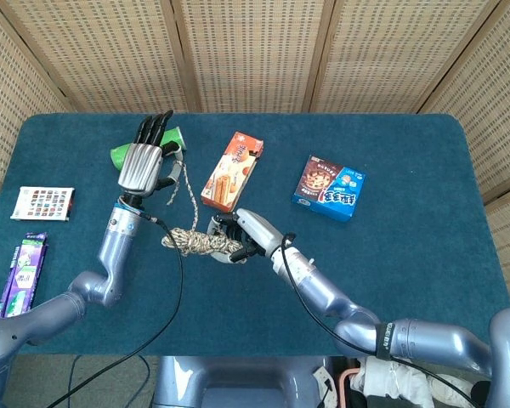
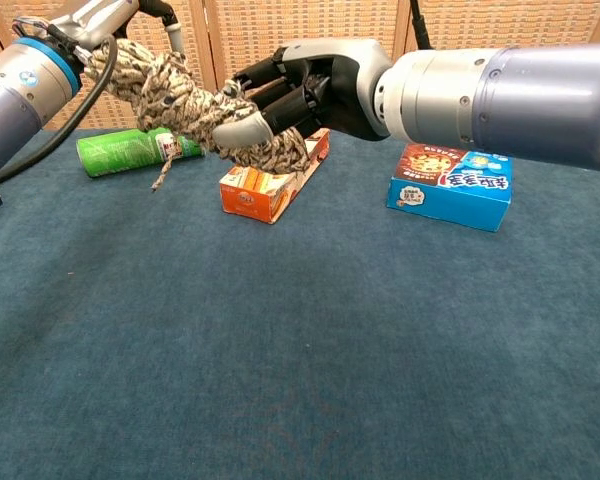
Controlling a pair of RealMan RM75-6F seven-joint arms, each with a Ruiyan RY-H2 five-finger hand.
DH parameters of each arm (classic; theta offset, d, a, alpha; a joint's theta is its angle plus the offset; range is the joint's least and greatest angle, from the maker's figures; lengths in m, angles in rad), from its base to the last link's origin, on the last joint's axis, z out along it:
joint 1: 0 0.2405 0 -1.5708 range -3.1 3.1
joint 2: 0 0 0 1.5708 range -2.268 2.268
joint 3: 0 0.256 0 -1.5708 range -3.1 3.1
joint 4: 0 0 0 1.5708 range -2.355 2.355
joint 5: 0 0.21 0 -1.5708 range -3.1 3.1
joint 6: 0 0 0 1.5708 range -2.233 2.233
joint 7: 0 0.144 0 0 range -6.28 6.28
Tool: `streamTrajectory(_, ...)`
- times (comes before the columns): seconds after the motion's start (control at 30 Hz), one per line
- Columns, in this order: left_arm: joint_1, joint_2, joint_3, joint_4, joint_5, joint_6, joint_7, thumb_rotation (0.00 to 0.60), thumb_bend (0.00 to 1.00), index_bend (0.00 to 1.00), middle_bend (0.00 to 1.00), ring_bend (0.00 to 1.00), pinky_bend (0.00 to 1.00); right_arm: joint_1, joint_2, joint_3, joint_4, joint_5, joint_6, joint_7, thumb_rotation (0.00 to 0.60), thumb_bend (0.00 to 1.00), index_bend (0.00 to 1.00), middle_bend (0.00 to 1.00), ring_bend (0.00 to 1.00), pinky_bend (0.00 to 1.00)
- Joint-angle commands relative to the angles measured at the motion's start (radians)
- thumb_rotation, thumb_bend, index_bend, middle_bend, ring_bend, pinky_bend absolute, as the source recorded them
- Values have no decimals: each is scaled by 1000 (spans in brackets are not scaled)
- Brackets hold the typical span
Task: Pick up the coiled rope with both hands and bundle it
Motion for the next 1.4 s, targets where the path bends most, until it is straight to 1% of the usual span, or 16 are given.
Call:
streamTrajectory(0.03, 12, -15, 31, 33, 36, 18, -30, 600, 611, 846, 0, 0, 0, 8, -2, 9, -7, 40, 18, -10, 600, 801, 701, 743, 617, 643)
streamTrajectory(0.07, 21, -20, 55, 49, 61, 34, -35, 600, 611, 846, 0, 0, 0, 8, -6, 20, -12, 82, 31, -2, 600, 801, 701, 743, 617, 643)
streamTrajectory(0.13, 35, -33, 87, 88, 98, 63, -55, 600, 611, 846, 0, 0, 0, 18, -11, 32, -24, 158, 59, -18, 600, 801, 701, 743, 617, 644)
streamTrajectory(0.23, 48, -52, 107, 130, 123, 88, -93, 600, 610, 846, 0, 0, 0, 33, -11, 41, -39, 240, 89, -46, 600, 801, 701, 743, 617, 644)
streamTrajectory(0.43, 60, -65, 124, 186, 147, 106, -135, 600, 611, 846, 0, 0, 0, 51, -15, 51, -45, 306, 135, -88, 600, 802, 701, 743, 617, 644)
streamTrajectory(0.63, 77, -67, 167, 214, 202, 150, -150, 600, 611, 846, 0, 0, 0, 66, -20, 67, -43, 365, 167, -115, 600, 802, 701, 743, 617, 644)
streamTrajectory(0.8, 89, -66, 209, 232, 262, 211, -141, 600, 611, 846, 0, 0, 0, 97, -46, 77, -31, 456, 241, -180, 600, 802, 701, 743, 617, 644)
streamTrajectory(0.93, 90, -62, 241, 261, 315, 266, -104, 600, 611, 846, 0, 0, 0, 127, -68, 83, -18, 520, 307, -249, 600, 803, 701, 743, 617, 648)
streamTrajectory(1.03, 91, -60, 254, 273, 338, 292, -90, 600, 611, 846, 0, 0, 0, 144, -83, 91, -10, 552, 350, -289, 600, 803, 701, 743, 617, 661)
streamTrajectory(1.13, 94, -53, 283, 291, 384, 347, -63, 600, 611, 846, 0, 0, 0, 178, -110, 102, 11, 612, 425, -369, 600, 803, 701, 743, 617, 676)
streamTrajectory(1.3, 91, -35, 313, 293, 438, 408, -36, 600, 610, 846, 0, 0, 0, 221, -157, 112, 53, 661, 521, -485, 600, 804, 701, 743, 617, 694)
streamTrajectory(1.4, 78, -21, 322, 279, 467, 437, 1, 600, 610, 846, 0, 0, 0, 243, -190, 117, 88, 661, 569, -538, 600, 810, 701, 743, 617, 713)
